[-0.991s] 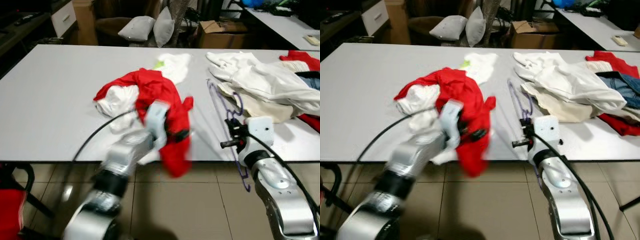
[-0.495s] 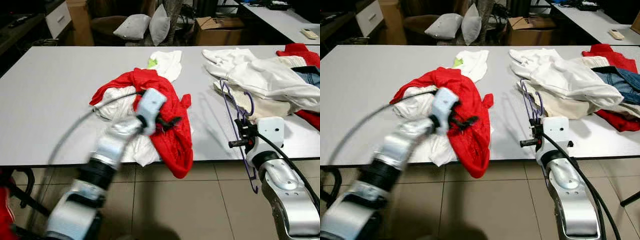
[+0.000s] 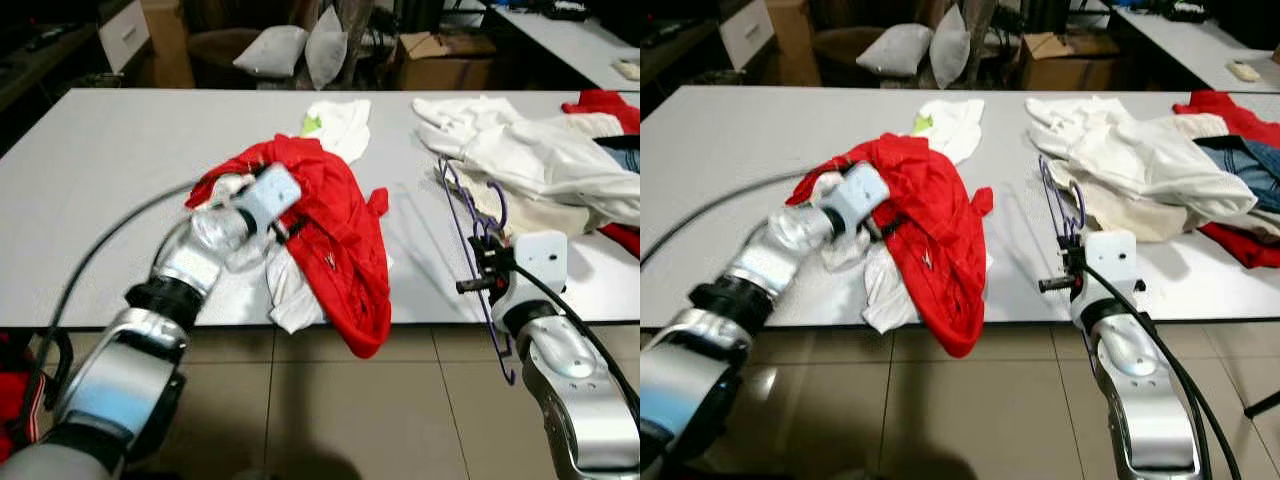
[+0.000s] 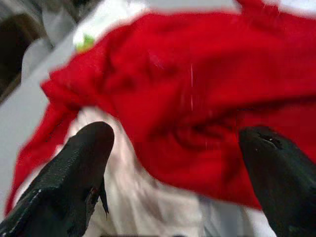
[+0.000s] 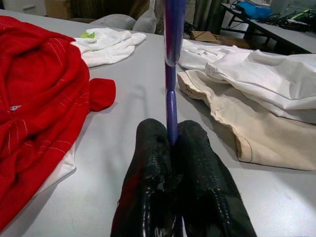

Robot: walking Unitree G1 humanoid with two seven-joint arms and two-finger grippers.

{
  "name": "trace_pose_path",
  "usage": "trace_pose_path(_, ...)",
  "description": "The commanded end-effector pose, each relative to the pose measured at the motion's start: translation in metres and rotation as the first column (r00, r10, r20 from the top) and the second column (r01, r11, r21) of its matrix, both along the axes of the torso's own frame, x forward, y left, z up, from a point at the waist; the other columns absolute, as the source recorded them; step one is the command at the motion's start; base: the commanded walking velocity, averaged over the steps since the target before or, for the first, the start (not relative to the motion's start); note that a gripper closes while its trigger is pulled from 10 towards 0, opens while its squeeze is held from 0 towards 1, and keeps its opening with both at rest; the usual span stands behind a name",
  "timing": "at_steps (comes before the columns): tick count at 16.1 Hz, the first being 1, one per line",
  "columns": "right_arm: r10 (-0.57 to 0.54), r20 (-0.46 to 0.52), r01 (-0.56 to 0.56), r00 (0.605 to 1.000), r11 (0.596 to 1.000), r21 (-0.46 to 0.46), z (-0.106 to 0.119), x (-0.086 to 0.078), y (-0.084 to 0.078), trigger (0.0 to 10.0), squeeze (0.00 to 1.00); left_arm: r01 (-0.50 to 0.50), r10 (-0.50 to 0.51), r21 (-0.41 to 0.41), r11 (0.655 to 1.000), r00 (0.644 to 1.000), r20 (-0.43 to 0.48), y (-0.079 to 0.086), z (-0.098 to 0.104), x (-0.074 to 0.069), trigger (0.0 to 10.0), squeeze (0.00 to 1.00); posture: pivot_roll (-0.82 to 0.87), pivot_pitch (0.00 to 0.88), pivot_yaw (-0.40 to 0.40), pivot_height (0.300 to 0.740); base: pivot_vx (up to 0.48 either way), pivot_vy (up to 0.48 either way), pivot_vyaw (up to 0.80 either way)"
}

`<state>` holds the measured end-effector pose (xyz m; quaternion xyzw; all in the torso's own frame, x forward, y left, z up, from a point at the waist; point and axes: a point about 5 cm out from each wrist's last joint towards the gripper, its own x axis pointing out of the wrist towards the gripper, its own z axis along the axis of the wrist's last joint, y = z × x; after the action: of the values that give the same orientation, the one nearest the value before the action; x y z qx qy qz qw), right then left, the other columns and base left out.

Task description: Hang hanger

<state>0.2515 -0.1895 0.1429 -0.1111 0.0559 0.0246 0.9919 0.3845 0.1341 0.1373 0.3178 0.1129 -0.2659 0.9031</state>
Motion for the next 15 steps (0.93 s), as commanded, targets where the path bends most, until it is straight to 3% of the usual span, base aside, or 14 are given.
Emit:
trace_pose_path(1,0.0,0.026,0.0,1.0,1.0,-0.003,0.007,0.001,0.0,10.0,0.0,-0.013,0.012,0.017,1.0,0.999,0.049,-0.001,0.01,0.006,10.0,0.0,-0.04,0.0,0.022,0.74,0.0,0.0,0.0)
trace_pose_path(2,-0.003,0.027,0.003,1.0,1.0,-0.003,0.007,0.001,0.0,10.0,0.0,-0.038,0.033,0.068,0.997,0.998,0.062,0.001,0.006,0.007,10.0,0.0,-0.05,0.0,0.026,0.74,0.0,0.0,0.0)
trace_pose_path(4,-0.005,0.027,0.005,1.0,1.0,-0.002,0.007,0.0,0.0,10.0,0.0,-0.053,0.047,0.092,0.994,0.997,0.068,0.004,0.004,0.008,10.0,0.0,-0.05,0.0,0.028,0.74,0.0,0.0,0.0)
trace_pose_path(5,-0.008,0.026,0.008,1.0,1.0,0.0,0.006,-0.001,0.0,10.0,0.0,-0.067,0.064,0.044,0.997,0.997,0.052,0.004,0.003,0.008,8.0,0.0,-0.05,0.0,0.031,0.74,0.0,0.0,0.0)
trace_pose_path(6,-0.009,0.024,0.008,1.0,1.0,0.002,0.006,-0.002,0.001,10.0,0.0,-0.085,0.086,-0.018,0.996,0.995,0.042,0.004,0.004,0.009,2.3,0.0,-0.04,0.0,0.028,0.74,0.0,0.0,0.0)
trace_pose_path(7,-0.006,0.022,0.006,1.0,1.0,0.004,0.005,-0.002,0.002,10.0,0.0,-0.102,0.105,-0.079,0.992,0.994,0.027,0.002,0.004,0.009,0.0,0.0,-0.04,0.0,0.027,0.74,0.0,0.0,0.0)
trace_pose_path(11,0.005,0.021,-0.005,1.0,1.0,0.009,0.004,-0.001,0.005,10.0,0.0,-0.152,0.154,-0.175,0.973,0.988,-0.002,-0.001,0.005,0.011,0.0,0.0,-0.05,0.0,0.029,0.74,0.0,0.0,0.0)
trace_pose_path(15,0.001,0.025,-0.001,1.0,1.0,0.009,0.005,-0.002,0.005,10.0,0.0,-0.13,0.132,-0.18,0.975,0.991,0.0,-0.01,0.006,0.012,0.0,0.0,-0.05,0.0,0.038,0.74,0.0,0.0,0.0)
